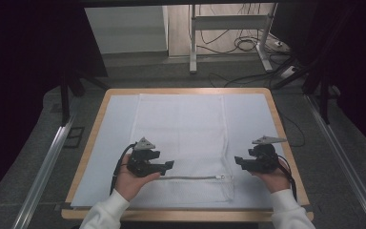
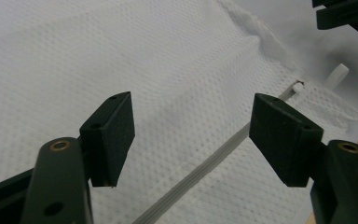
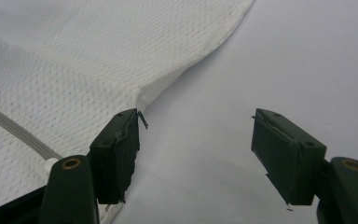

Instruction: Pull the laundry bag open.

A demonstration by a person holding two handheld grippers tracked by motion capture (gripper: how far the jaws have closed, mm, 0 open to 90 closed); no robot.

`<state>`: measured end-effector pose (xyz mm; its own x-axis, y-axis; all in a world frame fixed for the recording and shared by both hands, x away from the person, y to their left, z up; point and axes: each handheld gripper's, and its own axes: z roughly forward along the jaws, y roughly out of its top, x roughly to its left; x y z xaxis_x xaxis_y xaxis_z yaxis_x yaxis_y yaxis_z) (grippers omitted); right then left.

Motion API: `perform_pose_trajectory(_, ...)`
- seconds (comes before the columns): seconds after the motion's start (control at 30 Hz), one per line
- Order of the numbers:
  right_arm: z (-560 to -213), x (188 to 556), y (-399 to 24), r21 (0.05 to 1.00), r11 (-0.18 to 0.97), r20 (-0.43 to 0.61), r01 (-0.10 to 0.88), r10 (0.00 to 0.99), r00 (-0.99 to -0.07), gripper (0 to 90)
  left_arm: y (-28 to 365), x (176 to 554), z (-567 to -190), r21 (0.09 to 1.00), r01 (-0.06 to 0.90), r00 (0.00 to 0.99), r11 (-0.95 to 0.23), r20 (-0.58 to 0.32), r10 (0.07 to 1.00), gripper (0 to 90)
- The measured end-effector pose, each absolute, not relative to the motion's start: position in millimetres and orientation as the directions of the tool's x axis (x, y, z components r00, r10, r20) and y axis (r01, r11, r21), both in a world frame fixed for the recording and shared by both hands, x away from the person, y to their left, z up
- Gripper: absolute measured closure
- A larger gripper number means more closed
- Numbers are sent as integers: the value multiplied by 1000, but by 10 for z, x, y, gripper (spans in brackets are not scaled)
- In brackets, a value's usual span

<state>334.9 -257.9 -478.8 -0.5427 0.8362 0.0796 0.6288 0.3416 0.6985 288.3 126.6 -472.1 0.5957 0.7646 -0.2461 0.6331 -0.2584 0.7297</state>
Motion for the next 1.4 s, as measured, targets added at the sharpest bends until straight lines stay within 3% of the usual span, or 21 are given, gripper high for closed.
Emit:
perform_pose_trajectory(0.77,-4813,3367,-2590,693,349,69,630,838,-541,312,681,2879,-4793,702,623,690,-345,-286,665,373)
perform_pose_trajectory(0.83,-4808,3368,-2601,694,345,70,632,841,-537,312,626,2868,-4790,708,619,692,-339,-287,662,414)
perform_pose_trajectory(1.4,-4814,3379,-2624,691,349,57,633,847,-528,311,332,2885,-4851,695,630,708,-346,-331,623,480)
